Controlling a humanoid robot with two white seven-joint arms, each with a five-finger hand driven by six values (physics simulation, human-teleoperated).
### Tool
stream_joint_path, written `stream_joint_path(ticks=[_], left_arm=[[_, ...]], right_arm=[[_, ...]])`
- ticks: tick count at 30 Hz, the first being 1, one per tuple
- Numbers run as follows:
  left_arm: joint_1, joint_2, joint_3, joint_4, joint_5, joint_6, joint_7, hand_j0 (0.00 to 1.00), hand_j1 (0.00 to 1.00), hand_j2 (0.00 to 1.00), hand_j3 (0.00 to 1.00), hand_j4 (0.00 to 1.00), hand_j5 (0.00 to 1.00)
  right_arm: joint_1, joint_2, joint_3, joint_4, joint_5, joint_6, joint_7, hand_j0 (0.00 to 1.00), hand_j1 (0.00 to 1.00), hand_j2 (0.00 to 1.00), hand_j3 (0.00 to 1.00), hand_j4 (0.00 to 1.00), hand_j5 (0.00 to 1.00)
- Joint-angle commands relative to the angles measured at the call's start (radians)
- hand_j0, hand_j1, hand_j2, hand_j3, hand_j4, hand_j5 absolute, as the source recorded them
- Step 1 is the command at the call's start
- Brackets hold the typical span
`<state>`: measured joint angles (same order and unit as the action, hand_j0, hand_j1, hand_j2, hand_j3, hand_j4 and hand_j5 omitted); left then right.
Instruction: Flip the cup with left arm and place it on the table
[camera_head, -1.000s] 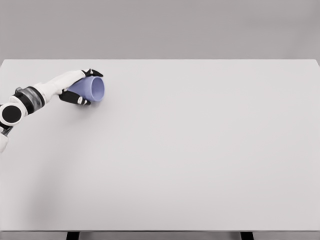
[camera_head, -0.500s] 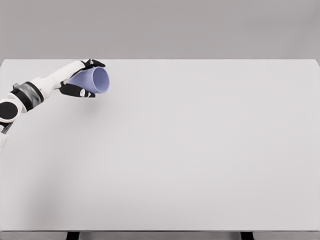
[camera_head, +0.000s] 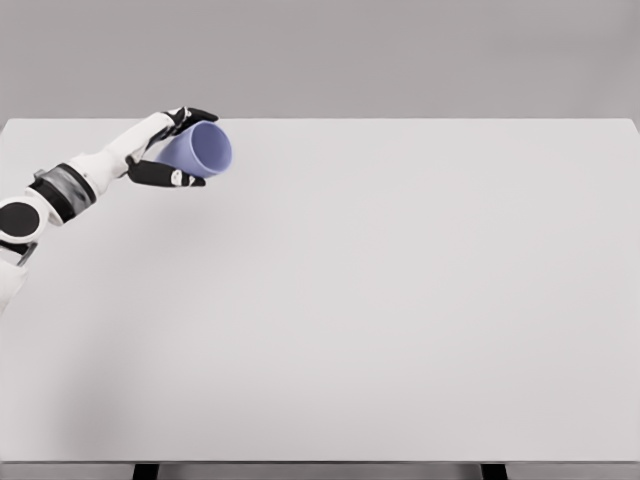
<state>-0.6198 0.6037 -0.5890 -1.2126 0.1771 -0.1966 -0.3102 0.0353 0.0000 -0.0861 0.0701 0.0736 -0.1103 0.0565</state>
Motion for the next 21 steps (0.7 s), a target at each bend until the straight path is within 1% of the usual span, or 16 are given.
stream_joint_path(ticks=[1, 3, 4, 6, 10, 21], left_arm=[[0.000, -0.015, 0.020, -0.001, 0.024, 0.000, 0.000, 0.78, 0.78, 0.78, 0.78, 0.78, 0.78], [0.025, -0.035, 0.061, -0.002, 0.025, 0.000, 0.000, 0.78, 0.78, 0.78, 0.78, 0.78, 0.78], [0.031, -0.042, 0.075, -0.004, 0.039, 0.000, 0.000, 0.78, 0.78, 0.78, 0.78, 0.78, 0.78], [0.032, -0.045, 0.078, -0.007, 0.061, -0.001, 0.000, 0.78, 0.78, 0.78, 0.78, 0.78, 0.78], [0.058, -0.064, 0.107, -0.011, 0.067, -0.001, 0.000, 0.79, 0.79, 0.79, 0.79, 0.79, 0.79], [0.084, -0.119, 0.152, -0.013, 0.082, -0.001, -0.001, 0.79, 0.79, 0.79, 0.79, 0.79, 0.79]], right_arm=[[0.000, 0.000, 0.000, 0.000, 0.000, 0.000, 0.000, 1.00, 1.00, 1.00, 1.00, 1.00, 1.00], [0.000, 0.000, 0.000, 0.000, 0.000, 0.000, 0.000, 1.00, 1.00, 1.00, 1.00, 1.00, 1.00], [0.000, 0.000, 0.000, -0.001, 0.000, 0.000, 0.000, 1.00, 1.00, 1.00, 1.00, 1.00, 1.00], [0.000, 0.000, 0.000, 0.000, 0.000, 0.000, 0.000, 1.00, 1.00, 1.00, 1.00, 1.00, 1.00], [0.000, 0.000, 0.000, 0.000, 0.000, 0.000, 0.000, 1.00, 1.00, 1.00, 1.00, 1.00, 1.00], [0.000, 0.000, 0.000, 0.000, 0.000, 0.000, 0.000, 1.00, 1.00, 1.00, 1.00, 1.00, 1.00]])
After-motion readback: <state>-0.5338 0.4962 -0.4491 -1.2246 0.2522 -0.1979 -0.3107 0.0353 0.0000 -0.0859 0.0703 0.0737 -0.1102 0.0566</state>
